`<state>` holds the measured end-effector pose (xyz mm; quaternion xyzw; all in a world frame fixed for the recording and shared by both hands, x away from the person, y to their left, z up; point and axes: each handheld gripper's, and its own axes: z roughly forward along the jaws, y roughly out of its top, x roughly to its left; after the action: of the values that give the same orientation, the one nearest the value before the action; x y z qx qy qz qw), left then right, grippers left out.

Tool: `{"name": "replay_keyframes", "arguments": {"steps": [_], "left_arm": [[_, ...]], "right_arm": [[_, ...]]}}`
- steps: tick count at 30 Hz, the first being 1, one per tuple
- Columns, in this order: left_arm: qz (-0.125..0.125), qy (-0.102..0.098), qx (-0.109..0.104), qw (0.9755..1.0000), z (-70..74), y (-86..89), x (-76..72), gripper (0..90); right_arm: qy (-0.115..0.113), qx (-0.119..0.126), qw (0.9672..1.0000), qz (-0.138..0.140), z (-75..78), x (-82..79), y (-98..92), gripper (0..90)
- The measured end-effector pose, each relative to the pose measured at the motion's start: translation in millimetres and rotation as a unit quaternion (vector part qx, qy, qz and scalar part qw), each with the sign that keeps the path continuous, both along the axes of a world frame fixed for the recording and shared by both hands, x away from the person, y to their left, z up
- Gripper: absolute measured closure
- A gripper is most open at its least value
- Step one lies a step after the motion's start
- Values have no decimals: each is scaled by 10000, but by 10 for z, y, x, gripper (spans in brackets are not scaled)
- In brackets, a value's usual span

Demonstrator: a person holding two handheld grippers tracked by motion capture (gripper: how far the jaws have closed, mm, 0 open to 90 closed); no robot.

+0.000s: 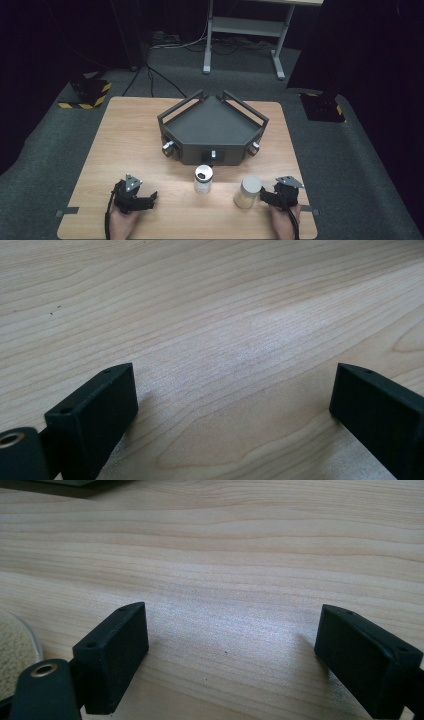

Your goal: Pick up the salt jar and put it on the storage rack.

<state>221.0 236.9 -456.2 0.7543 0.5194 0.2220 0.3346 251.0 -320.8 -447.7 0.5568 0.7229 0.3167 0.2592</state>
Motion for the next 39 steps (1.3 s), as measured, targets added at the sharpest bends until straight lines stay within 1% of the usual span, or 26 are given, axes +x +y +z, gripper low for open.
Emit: {"name": "replay_keyframes", "arguments": {"steps": [21, 26, 30, 39], "left_arm": [[30, 13, 29, 10000, 6, -18, 4, 50], [86, 37, 45, 9999, 11, -53, 12, 31], [119, 97, 52, 9999, 22, -88, 38, 3], [123, 93, 55, 9999, 22, -91, 37, 2]], "right_arm": [[4, -3, 10000, 11, 1, 2, -1, 129], [2, -5, 10000, 13, 0, 4, -2, 128], [3, -5, 10000, 10, 0, 4, -2, 126], [10, -9, 10000, -9, 2, 6, 2, 119]]}}
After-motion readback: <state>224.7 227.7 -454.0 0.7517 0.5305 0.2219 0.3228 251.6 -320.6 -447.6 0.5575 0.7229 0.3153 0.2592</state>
